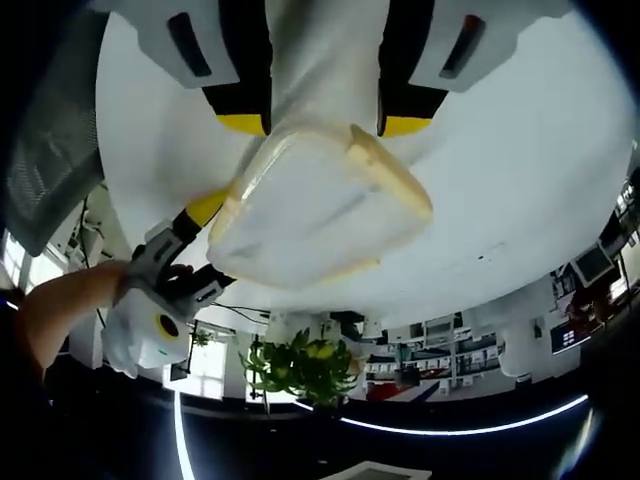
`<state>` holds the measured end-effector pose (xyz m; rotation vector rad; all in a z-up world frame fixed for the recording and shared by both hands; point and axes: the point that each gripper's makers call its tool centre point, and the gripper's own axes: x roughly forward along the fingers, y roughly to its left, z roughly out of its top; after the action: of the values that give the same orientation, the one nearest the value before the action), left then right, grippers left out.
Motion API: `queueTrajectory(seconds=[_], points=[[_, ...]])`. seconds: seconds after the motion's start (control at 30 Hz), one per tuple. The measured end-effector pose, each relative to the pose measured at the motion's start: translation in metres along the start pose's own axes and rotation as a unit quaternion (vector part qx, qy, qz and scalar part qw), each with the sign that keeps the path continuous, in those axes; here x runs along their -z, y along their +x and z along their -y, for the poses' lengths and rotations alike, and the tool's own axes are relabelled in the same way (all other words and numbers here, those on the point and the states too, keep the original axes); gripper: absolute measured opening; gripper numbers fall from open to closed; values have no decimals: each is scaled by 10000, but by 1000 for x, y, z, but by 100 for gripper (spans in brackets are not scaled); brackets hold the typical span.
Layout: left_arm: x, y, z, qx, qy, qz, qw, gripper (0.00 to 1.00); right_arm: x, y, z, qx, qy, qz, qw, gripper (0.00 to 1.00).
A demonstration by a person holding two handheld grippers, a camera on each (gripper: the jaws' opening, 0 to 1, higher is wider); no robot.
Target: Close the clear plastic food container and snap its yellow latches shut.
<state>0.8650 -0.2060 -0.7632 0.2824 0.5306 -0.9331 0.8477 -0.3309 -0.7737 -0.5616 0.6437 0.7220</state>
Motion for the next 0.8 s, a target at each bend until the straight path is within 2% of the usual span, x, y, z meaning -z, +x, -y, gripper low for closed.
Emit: queueTrajectory(seconds=[0.23, 0.8], points=[[10, -14, -13, -131, -10, -59, 9999, 36, -13, 9, -11, -38, -138, 2, 9999, 39], [43, -64, -50, -608, -150, -189, 9979, 35, -64, 45, -50, -339, -340, 154, 9987, 39]])
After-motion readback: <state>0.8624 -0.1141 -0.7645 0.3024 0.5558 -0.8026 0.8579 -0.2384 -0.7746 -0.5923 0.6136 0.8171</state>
